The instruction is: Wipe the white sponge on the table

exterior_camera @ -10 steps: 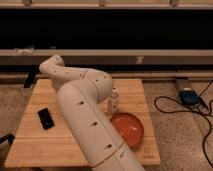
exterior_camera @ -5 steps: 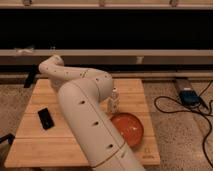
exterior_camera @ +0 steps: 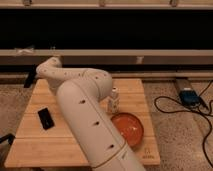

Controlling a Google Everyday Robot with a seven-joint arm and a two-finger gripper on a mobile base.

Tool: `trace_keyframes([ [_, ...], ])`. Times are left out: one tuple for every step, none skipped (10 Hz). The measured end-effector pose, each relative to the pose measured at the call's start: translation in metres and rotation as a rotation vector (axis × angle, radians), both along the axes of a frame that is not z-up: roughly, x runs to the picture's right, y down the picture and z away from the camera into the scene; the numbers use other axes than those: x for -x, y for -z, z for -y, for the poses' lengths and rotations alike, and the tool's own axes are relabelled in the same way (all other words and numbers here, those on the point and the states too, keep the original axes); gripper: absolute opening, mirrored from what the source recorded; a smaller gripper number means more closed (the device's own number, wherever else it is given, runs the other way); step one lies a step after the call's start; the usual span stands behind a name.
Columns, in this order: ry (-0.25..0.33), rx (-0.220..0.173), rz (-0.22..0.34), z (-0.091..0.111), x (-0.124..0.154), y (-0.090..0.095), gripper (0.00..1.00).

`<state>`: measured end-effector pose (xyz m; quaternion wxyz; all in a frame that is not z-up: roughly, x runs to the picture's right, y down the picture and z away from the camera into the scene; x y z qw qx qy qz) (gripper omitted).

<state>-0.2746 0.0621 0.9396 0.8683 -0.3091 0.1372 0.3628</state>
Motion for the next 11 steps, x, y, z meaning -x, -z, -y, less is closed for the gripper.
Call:
trace_keyframes([
  [-0.007, 0.000, -0.015, -0.003, -0.009, 0.004, 0.00],
  [-0.020, -0.003, -0.023, -0.005, -0.016, 0.008, 0.00],
  [-0.020, -0.009, -0.031, -0.006, -0.021, 0.011, 0.00],
  [-0.017, -0.005, -0.032, -0.011, -0.021, 0.016, 0.00],
  [-0.007, -0.005, -0.034, -0.014, -0.021, 0.018, 0.00],
  [0.002, -0.002, -0.033, -0.018, -0.020, 0.021, 0.00],
  [0.014, 0.001, -0.036, -0.020, -0.020, 0.022, 0.00],
  [0.029, 0.005, -0.036, -0.022, -0.018, 0.023, 0.00],
  [0.048, 0.009, -0.031, -0.025, -0.015, 0.023, 0.00],
  [0.065, 0.014, -0.024, -0.028, -0.010, 0.024, 0.00],
  [0.075, 0.016, -0.018, -0.029, -0.006, 0.024, 0.00],
])
